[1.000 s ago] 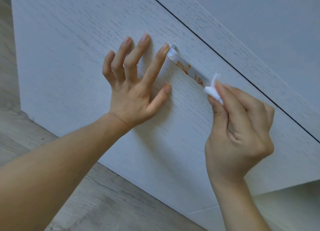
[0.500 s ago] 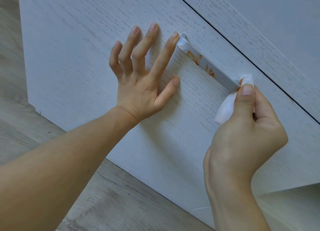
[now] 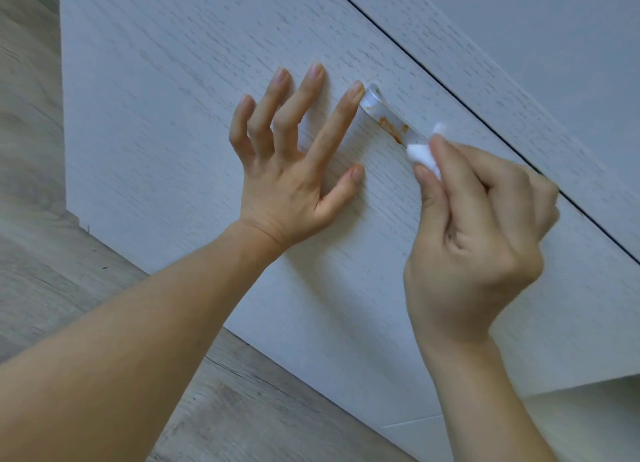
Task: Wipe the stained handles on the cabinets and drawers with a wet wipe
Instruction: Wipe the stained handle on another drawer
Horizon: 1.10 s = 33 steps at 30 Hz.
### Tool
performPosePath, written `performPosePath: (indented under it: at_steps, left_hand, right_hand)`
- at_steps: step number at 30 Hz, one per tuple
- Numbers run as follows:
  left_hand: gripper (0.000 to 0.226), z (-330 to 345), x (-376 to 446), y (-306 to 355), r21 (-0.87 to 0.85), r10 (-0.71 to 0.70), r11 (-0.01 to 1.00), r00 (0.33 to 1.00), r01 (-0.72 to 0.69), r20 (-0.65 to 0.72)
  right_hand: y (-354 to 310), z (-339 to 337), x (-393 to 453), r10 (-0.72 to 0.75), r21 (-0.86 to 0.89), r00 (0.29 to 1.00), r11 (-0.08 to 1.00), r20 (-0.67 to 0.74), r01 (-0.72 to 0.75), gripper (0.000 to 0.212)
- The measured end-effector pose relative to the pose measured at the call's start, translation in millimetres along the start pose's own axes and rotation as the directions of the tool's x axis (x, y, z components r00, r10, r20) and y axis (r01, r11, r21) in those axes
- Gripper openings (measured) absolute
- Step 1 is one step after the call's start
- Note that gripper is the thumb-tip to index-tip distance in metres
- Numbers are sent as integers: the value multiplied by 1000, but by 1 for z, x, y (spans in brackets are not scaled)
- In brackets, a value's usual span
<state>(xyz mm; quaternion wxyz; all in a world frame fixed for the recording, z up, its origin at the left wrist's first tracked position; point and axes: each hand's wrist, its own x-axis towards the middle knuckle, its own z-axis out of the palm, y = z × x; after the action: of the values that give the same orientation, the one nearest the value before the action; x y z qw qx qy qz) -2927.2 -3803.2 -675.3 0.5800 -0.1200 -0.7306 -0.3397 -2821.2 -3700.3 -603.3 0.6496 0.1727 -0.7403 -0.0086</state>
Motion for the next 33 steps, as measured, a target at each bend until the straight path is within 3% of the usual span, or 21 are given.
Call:
performPosePath:
  at_steps: [11, 16, 23, 26, 28, 31, 33]
  left_hand:
    - [55, -1, -4, 2, -22, -25, 999, 999, 25, 27]
    - [56, 0, -4, 3, -7, -27, 1000, 1000, 27, 12]
    - [54, -2, -5, 4, -52, -49, 997, 998, 50, 31]
    - [54, -2, -6, 3, -43, -56, 997, 998, 57, 32]
    - [54, -1, -5, 2, -31, -55, 998, 998, 56, 27]
    - [54, 1, -4, 2, -5, -43, 999, 999, 43, 33]
    - [54, 0, -4, 1, 8, -37, 999, 998, 36, 42]
  right_hand:
    - [-6, 4, -1, 45, 6, 999, 999, -11, -45, 12]
    - [-4, 7, 8, -37, -10, 999, 999, 27, 37, 12]
    - [-22, 6, 13, 90, -34, 995, 995, 43, -89, 12]
    - [-31, -4, 20, 277, 125, 961, 953, 17, -277, 9]
    - [-33, -10, 22, 283, 176, 955, 939, 87, -294, 8]
    - [-29, -7, 23, 203, 56, 952, 974, 228, -221, 14]
    - [-26, -2, 24, 213, 5, 951, 976, 224, -220, 15]
